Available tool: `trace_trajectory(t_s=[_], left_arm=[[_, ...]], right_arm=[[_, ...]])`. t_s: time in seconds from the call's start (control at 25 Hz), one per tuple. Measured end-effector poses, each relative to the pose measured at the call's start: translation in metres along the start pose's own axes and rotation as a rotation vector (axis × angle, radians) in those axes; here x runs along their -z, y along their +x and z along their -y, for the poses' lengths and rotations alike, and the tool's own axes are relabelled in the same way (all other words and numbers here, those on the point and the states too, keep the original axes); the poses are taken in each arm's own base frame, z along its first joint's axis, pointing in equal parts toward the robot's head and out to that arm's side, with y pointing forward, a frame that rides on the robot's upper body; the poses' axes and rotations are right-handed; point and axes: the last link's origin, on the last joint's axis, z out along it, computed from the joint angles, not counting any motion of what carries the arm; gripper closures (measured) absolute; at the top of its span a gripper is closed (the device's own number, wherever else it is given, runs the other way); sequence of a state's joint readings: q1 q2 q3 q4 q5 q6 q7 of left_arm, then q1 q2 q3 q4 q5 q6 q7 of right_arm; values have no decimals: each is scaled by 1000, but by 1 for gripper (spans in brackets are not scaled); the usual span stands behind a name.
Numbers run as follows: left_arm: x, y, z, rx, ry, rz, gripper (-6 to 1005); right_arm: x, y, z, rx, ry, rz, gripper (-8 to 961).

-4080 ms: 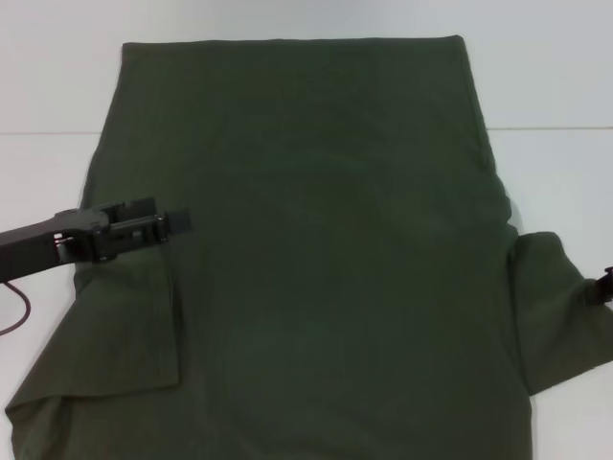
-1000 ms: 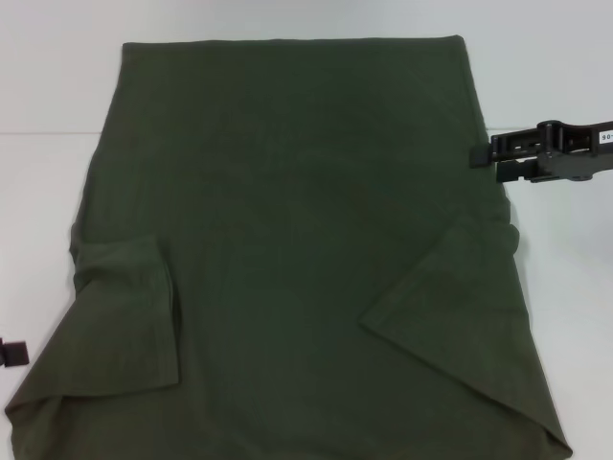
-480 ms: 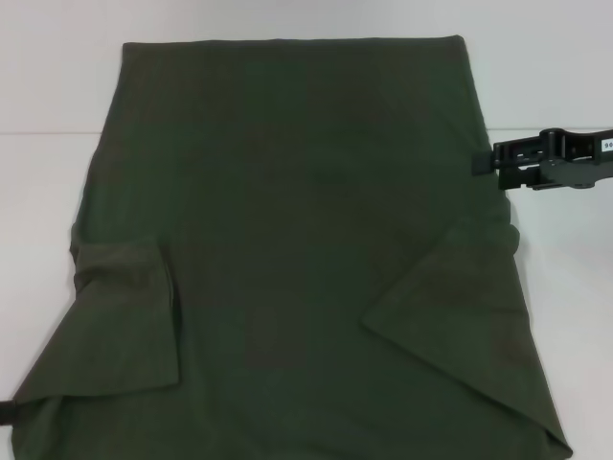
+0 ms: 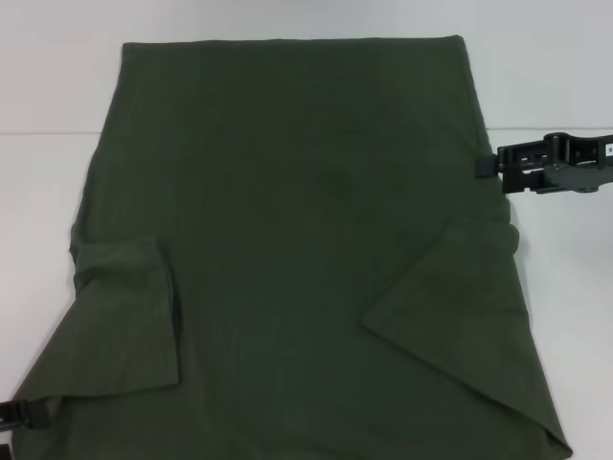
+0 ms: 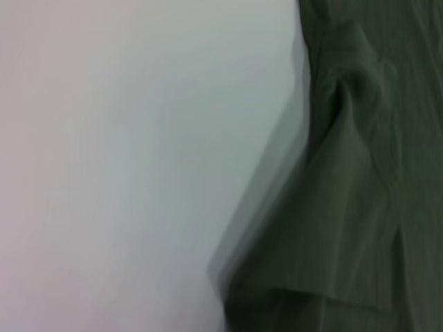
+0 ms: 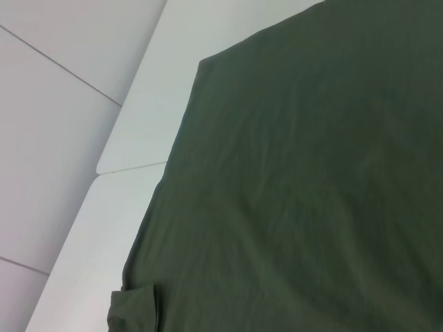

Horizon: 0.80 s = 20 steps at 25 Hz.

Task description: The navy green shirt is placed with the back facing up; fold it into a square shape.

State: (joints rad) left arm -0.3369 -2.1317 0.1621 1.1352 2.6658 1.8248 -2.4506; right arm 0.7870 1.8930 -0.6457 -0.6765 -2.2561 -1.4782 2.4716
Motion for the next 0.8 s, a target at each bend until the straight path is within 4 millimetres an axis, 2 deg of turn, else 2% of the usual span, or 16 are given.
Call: trace_trajectory(t_s=[0.28, 0.56, 0.8], left_arm=[[-3, 1, 0, 8, -2, -4, 114], [-20, 5, -10, -11, -44, 28, 132], [-23, 12, -18, -31, -62, 21, 147]], right_arm=[[2, 1, 2, -8, -2, 5, 249], [2, 2, 1, -9, -8, 0, 250], [3, 3, 2, -14, -12, 2, 249]])
